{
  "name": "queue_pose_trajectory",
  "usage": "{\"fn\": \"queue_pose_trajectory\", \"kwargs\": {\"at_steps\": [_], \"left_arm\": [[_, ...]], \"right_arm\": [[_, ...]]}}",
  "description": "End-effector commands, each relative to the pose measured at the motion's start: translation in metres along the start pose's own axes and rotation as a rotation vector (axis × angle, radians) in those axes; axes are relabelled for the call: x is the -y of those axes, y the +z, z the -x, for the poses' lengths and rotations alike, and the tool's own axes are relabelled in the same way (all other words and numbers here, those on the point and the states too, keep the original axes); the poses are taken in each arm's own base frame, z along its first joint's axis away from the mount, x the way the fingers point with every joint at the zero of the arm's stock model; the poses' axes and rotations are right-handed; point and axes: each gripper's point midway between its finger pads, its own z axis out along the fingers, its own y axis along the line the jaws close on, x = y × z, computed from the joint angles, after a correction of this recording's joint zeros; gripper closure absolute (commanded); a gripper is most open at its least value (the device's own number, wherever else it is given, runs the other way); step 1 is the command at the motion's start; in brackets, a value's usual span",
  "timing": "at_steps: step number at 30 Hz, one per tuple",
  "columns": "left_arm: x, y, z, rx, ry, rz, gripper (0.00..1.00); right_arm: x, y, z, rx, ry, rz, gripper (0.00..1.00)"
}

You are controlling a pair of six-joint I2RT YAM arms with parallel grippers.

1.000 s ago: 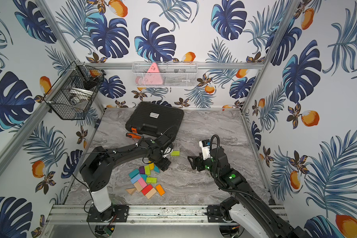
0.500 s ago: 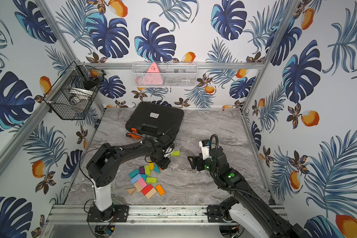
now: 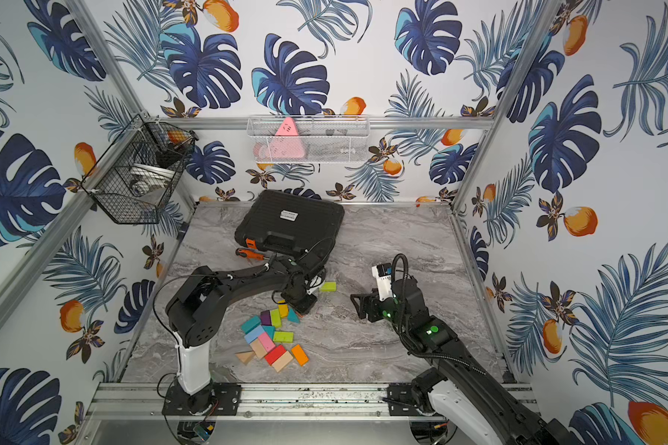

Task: Assemble a piece of candy with building blocks
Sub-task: Pick up the building block from the center of the board, then assemble the building block at the center of the board.

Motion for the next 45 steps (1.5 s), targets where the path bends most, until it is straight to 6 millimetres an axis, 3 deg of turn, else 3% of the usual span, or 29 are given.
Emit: {"fn": "queue_pose_trajectory", "kwargs": {"at_steps": [1, 6, 10, 14, 18, 25, 29, 35, 45], "left_arm": [[0.004, -0.007, 0.005, 0.034, 0.002, -0.017, 0.73], [0.010, -0.039, 0.024, 0.133, 0.067, -0.016, 0.74], [0.017, -0.073, 0.061, 0.279, 0.156, -0.015, 0.75], [0.033, -0.080, 0.097, 0.314, 0.308, -0.047, 0.78], [0.052, -0.069, 0.119, 0.322, 0.457, -0.125, 0.78], [0.062, -0.040, 0.154, 0.308, 0.548, -0.106, 0.79], [0.079, -0.023, 0.153, 0.288, 0.658, -0.101, 0.79], [0.084, -0.002, 0.154, 0.238, 0.739, -0.098, 0.79], [0.067, 0.014, 0.144, 0.152, 0.851, -0.020, 0.80]], "right_arm": [[0.002, 0.003, 0.000, 0.032, 0.044, 0.002, 0.14], [0.026, 0.008, -0.009, 0.058, 0.133, -0.099, 0.14], [0.041, 0.003, -0.006, 0.104, 0.156, -0.169, 0.13], [0.049, -0.005, -0.003, 0.153, 0.162, -0.208, 0.12], [0.056, -0.016, -0.003, 0.197, 0.158, -0.244, 0.12], [0.058, -0.019, -0.009, 0.233, 0.156, -0.230, 0.11], [0.058, -0.016, -0.012, 0.212, 0.154, -0.227, 0.11], [0.057, -0.010, -0.014, 0.184, 0.150, -0.223, 0.11], [0.053, -0.007, -0.016, 0.176, 0.147, -0.195, 0.11]]}}
